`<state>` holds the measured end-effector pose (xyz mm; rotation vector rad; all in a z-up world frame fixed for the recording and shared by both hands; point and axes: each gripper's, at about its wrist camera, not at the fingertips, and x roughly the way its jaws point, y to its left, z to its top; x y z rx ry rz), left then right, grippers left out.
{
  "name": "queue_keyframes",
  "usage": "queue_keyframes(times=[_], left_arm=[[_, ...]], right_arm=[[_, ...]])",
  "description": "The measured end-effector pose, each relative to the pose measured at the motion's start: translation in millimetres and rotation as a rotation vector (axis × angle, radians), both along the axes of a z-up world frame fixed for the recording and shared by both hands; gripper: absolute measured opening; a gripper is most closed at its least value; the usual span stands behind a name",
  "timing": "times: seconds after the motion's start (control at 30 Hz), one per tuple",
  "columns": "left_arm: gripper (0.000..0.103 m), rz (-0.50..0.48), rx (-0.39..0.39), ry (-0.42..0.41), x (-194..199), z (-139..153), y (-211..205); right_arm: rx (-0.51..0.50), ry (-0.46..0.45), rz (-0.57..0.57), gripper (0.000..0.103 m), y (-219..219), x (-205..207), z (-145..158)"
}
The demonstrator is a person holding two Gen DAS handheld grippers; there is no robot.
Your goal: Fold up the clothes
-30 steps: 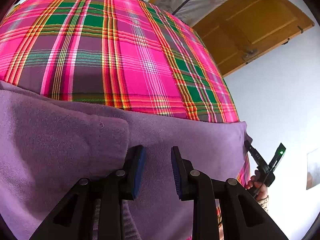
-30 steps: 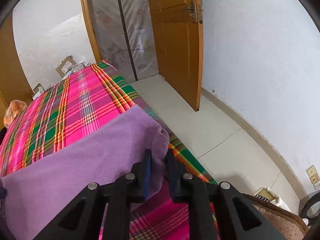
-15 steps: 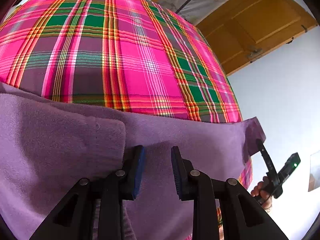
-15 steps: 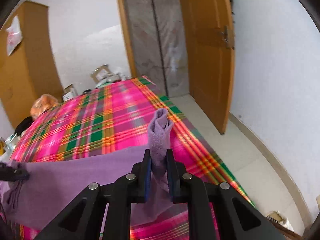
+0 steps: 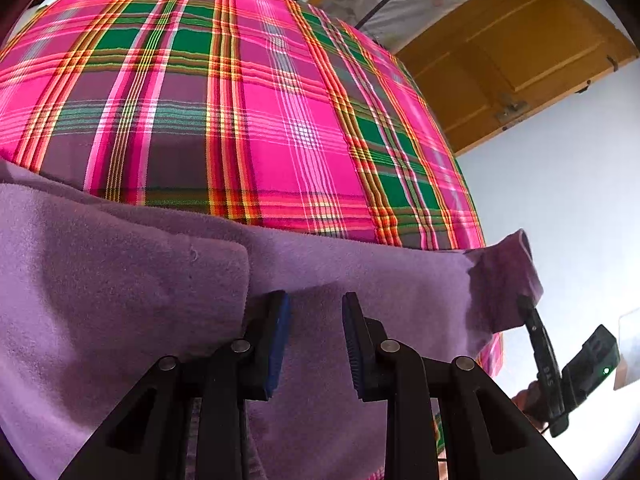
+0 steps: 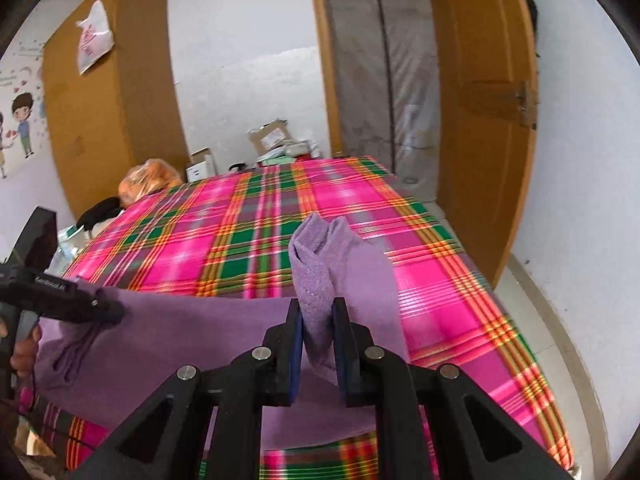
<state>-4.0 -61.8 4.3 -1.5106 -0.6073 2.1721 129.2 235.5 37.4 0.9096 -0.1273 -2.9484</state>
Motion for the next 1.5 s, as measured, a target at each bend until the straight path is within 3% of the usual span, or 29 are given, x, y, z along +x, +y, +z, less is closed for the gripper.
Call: queue_keyframes(times=[0.57,1.5], left_arm=[[0.028,-0.002,0.017,-0.008,0,0,-3],[0.028,-0.006,0.043,-0.003,0,-3,-5]], right_arm=[[-0.017,-0.005,0.217,0.014,-69,9,1],[-0.075,-0.056,0.439,0.014,-126,10,-13]])
